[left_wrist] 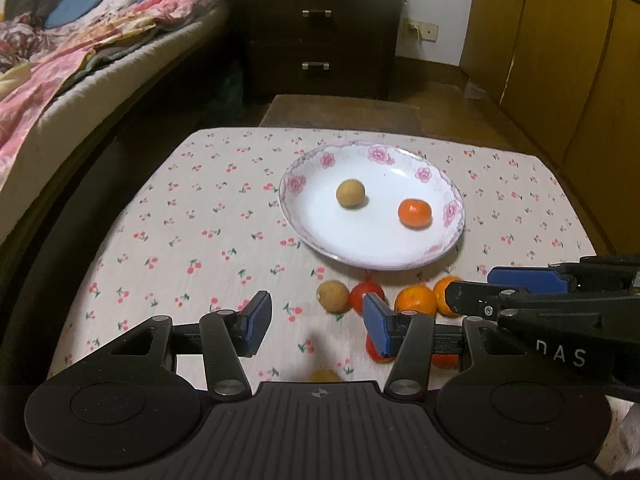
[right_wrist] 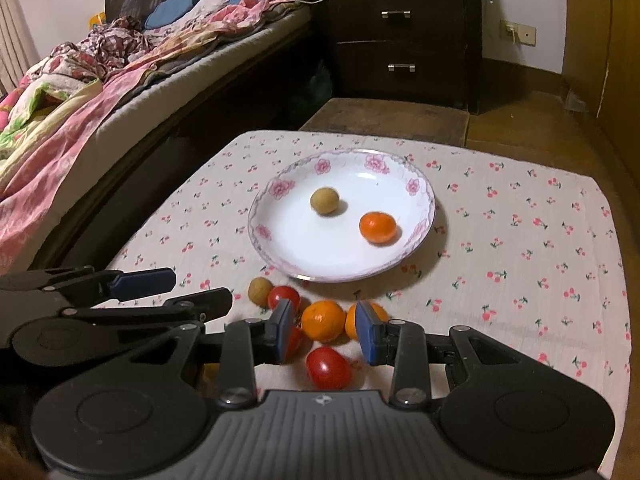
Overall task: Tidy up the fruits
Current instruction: 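Withdraw both open tools from the bowl back toward the fruits, then grasp an orange with the left tool while the right tool grasps a red tomato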
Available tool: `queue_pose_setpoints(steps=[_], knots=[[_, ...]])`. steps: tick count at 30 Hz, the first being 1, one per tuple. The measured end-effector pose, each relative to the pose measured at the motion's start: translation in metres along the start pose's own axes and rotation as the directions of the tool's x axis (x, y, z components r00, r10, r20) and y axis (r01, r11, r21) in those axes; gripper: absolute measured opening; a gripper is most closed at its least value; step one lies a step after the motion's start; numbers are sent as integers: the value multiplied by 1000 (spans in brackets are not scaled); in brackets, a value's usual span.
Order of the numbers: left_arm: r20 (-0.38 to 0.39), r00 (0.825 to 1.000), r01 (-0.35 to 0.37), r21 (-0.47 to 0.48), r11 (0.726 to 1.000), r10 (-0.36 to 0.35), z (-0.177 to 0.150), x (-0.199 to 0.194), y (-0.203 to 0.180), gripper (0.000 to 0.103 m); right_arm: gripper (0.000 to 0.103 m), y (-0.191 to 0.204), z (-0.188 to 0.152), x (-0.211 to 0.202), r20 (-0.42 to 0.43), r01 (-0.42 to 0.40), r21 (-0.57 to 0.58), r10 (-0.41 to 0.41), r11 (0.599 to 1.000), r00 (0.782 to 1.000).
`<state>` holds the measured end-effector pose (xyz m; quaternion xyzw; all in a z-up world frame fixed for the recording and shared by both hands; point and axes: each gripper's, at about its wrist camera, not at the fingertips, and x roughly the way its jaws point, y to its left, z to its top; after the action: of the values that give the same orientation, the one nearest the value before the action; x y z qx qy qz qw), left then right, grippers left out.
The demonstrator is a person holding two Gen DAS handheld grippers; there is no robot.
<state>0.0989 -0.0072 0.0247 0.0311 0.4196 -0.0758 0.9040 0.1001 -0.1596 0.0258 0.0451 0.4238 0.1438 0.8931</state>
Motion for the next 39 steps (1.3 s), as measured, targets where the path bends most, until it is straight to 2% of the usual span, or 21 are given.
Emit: queue_pose_setpoints(steps=[9, 26, 31, 39], knots=[[-20, 1000, -7, 14, 1000, 7, -12, -3, 0, 60, 35, 6, -13, 1, -34, 1, -9, -2, 1000, 999], [-20, 999, -27, 46, 999, 28, -17, -3, -1, 62, 35, 5, -16, 7, -51, 6, -8, -6, 1000, 999], [-24, 999, -22, 44, 999, 23, -18, -3, 1, 66, 36, 4, -17, 10, -64, 6, -4, -7, 1000, 998], [-42, 999, -28, -12, 1000, 27, -19, 0, 20, 65, 37, 1, -18, 11, -72, 3, 1, -3, 1000, 997]])
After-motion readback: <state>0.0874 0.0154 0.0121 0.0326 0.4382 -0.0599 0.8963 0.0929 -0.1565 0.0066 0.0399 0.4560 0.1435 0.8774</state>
